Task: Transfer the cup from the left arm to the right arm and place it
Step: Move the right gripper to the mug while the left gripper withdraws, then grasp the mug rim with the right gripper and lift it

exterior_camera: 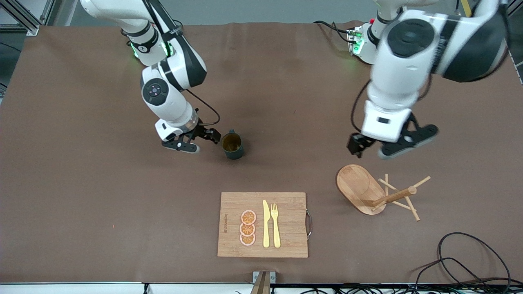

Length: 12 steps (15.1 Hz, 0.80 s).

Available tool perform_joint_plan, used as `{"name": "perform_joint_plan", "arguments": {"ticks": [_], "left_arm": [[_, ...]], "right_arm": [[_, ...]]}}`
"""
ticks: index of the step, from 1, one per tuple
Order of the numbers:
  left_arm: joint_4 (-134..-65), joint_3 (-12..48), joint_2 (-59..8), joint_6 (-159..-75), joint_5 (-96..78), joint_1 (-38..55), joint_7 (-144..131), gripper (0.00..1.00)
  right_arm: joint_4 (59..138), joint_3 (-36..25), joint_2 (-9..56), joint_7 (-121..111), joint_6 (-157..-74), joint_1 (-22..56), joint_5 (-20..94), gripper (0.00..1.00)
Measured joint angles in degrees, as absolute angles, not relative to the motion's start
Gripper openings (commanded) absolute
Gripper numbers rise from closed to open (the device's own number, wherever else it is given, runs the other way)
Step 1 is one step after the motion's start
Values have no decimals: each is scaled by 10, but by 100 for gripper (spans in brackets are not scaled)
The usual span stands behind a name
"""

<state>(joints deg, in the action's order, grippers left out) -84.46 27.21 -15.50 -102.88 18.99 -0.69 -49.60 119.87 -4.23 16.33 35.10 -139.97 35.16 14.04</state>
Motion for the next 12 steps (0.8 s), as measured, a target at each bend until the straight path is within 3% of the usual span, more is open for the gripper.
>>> {"name": "perform_joint_plan", "arguments": {"ticks": [7,9,10,12], "left_arm": [[-838,273,-129,-1001,157,-123,-245,100],[-833,273,-115,-973,157,-125,-213,100],[-832,269,-106,-962,157,-122,-201,100],[-831,224,-86,-949,139,-92,-162,100]], "right_arm": [[1199,-43,204,358,-1452,397,151,100],[1199,-43,221,364,-1478,412,152,94],[1199,-43,228,366,-1487,417,152,83],[1199,-44,238,366,-1494,419,152,50]]}}
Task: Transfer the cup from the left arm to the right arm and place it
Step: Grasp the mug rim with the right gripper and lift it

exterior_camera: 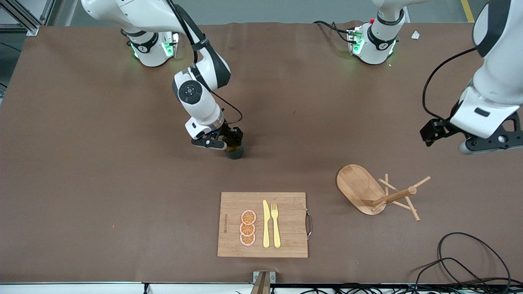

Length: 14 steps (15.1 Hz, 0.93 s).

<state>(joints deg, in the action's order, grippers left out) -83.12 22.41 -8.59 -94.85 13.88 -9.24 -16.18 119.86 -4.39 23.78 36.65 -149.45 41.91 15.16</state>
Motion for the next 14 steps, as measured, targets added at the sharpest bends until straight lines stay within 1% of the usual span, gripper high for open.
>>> {"name": "perform_joint_plan", "arguments": {"ticks": [1,2,3,4,5,6,9,14], "left_arm": [[-831,188,-76,-939,116,-70,-140,100],[-831,148,-67,-926,88,-46,-123,100],[-833,107,-58,-912,63,-23,-110,100],[-836,70,-49,-901,47,-1,-101,100],[-843,46,-40,-895,38,14,-97,100],[-854,34,-30,-894,30,20,-96,100],[-874,32,-14,-894,22,21,-92,100],[-875,30,-8,-895,22,21,-63,100]], "right_arm": [[1198,-46,240,366,-1495,419,152,31],[1198,-48,240,366,-1495,418,152,15],[1198,-50,240,366,-1494,418,152,9],[1198,-52,240,366,-1494,417,152,4],[1198,-52,240,363,-1494,417,152,4],[1198,-53,240,354,-1494,417,152,4],[1193,-58,239,265,-1474,407,151,4],[1187,-69,204,5,-1386,310,144,4]]}}
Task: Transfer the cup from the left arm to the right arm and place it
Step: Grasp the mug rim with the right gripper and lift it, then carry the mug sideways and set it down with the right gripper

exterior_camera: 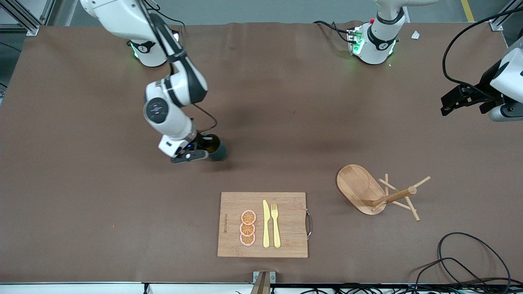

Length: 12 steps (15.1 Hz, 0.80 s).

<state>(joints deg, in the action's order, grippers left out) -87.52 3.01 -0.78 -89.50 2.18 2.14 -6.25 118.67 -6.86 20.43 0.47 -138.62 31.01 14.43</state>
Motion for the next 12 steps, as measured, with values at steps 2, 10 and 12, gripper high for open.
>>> {"name": "perform_joint_plan", "arguments": {"ticks": [2,10,12], "left_arm": [[-875,28,-1,-895,22,19,-57,100],[-879,60,4,-895,22,-16,-47,100],[-879,61,4,-895,22,-16,-46,100]], "right_arm": [[1186,-83,182,-67,-1344,276,105,4],[1191,-101,155,-415,-1327,115,18,4],[1193,-101,158,-478,-1348,89,6,4]]}}
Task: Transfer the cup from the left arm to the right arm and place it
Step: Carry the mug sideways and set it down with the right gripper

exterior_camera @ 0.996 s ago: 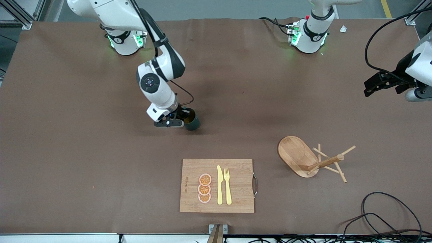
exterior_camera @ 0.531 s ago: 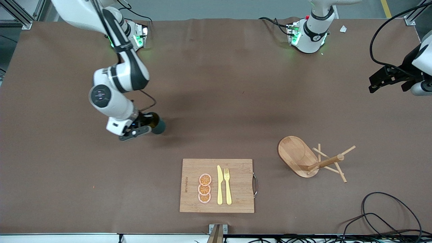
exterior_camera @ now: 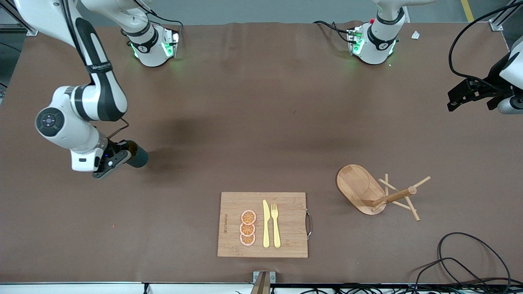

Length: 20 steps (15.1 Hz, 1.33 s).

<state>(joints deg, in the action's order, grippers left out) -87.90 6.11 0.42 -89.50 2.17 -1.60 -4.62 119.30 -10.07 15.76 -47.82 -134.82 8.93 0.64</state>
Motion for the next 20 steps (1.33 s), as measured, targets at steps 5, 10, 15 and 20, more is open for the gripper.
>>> {"name": "perform_joint_plan", "arguments": {"ticks": [5,10,15,20], "left_arm": [[-879,62,5,-894,22,-16,-44,100],[-880,62,5,-894,22,-19,-30,100],[-882,62,5,-894,22,-19,-28,100],[-882,62,5,-894,22,-19,-28,100]], "right_arm": [[1197,-100,180,-583,-1382,44,0,4],[1216,-100,212,-645,-1443,12,0,4],[1222,-99,216,-662,-1452,7,0,28],[1222,-99,216,-664,-1451,4,0,100]]}}
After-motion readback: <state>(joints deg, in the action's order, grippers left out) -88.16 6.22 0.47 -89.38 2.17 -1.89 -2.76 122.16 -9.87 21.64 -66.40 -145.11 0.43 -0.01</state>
